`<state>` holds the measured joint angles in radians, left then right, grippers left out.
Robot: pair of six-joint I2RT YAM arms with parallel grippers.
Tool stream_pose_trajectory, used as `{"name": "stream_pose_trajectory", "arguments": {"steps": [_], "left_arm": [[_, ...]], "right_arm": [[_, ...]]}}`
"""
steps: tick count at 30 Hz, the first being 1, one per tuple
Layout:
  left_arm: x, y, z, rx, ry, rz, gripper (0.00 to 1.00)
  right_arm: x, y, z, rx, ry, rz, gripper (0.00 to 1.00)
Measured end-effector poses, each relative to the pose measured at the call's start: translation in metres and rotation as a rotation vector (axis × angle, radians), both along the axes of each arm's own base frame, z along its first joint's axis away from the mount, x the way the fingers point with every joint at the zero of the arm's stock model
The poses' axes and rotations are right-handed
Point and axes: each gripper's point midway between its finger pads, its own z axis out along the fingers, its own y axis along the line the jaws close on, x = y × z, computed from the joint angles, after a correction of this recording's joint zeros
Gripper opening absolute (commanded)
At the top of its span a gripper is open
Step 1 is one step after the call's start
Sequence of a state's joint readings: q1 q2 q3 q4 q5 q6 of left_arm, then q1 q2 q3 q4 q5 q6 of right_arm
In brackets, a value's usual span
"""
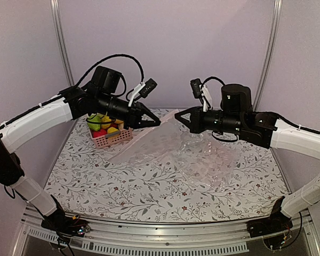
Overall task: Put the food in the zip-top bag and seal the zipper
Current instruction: Unzip the zipper of the food storage bag.
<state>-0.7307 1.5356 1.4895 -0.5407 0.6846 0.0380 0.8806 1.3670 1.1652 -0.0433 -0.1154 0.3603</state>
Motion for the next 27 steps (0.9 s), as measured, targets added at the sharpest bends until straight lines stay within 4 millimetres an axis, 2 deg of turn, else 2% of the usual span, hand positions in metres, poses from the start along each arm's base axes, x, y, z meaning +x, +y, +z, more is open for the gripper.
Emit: {"name": "stream_pose_trajectory", "arguments": {"steps": [19,27], "left_arm": [[0.003,0.0,0.0,0.003,-0.012,0.01,0.0],[0.003,0.001,-0.001,0.008,-0.017,0.013,0.0]], "right_arm": [[0.013,-0.015,0.003,0.001,-0.008,-0.082,0.0],[0.02,-0.028,0.007,-0.001,-0.02,-0.142,0.0]]}}
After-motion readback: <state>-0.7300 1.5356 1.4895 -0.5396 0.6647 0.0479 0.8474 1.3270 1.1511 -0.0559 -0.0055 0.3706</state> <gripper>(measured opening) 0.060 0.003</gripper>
